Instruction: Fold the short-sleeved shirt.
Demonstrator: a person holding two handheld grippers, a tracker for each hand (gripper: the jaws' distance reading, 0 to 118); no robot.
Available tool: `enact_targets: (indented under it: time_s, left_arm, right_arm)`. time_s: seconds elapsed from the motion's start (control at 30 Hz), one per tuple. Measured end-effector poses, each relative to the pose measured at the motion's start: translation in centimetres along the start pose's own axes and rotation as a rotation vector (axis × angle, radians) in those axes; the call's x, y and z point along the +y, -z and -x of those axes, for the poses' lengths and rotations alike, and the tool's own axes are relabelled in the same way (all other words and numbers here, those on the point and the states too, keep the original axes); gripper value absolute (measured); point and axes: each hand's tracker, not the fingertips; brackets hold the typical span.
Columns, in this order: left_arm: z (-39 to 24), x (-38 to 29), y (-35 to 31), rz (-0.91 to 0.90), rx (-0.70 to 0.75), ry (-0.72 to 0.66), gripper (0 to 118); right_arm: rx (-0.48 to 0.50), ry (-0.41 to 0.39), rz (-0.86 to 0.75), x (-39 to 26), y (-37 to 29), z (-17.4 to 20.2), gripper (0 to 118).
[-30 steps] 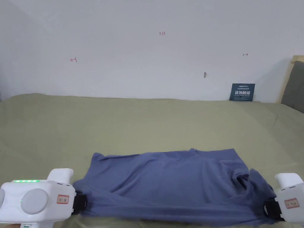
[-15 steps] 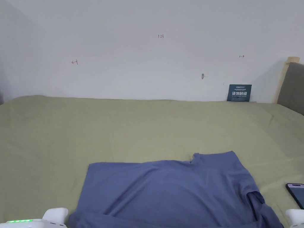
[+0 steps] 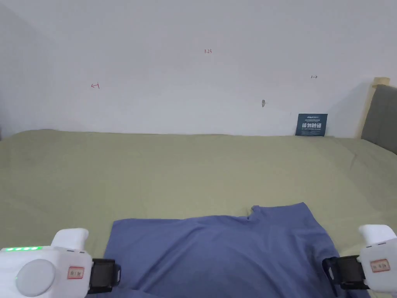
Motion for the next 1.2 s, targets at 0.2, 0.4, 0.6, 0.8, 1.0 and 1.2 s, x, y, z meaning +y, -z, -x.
enact_targets:
  time_s: [0.2,0.4,0.6,0.8,1.0,1.2]
  left_arm:
    - [-0.4,3.6,5.8,-0.025,0.027,0.053,0]
    - [0.7,8.5,11.5,0.002,0.012,0.068,0]
    - [4.9,15.4,20.1,0.084,0.003,-0.044,101]
    - [5.7,16.3,27.4,0.236,0.062,-0.032,108]
    - [4.0,14.4,29.2,0.328,0.071,-0.012,84]
    - [3.4,13.5,25.6,0.206,-0.011,-0.047,0]
  right_arm:
    - [-0.022,-0.035,-0.013,2.1,3.6,2.1,0]
    - [-0.009,-0.025,0.008,3.8,7.0,2.5,0]
    - [-0.001,-0.033,0.022,6.2,9.5,2.6,0]
    - [0.012,-0.014,0.025,8.9,10.9,1.8,0]
    - [-0.029,-0.018,-0.004,12.5,11.5,0.2,0]
    - [-0.046,-0.010,0.040,17.0,14.1,-1.8,21]
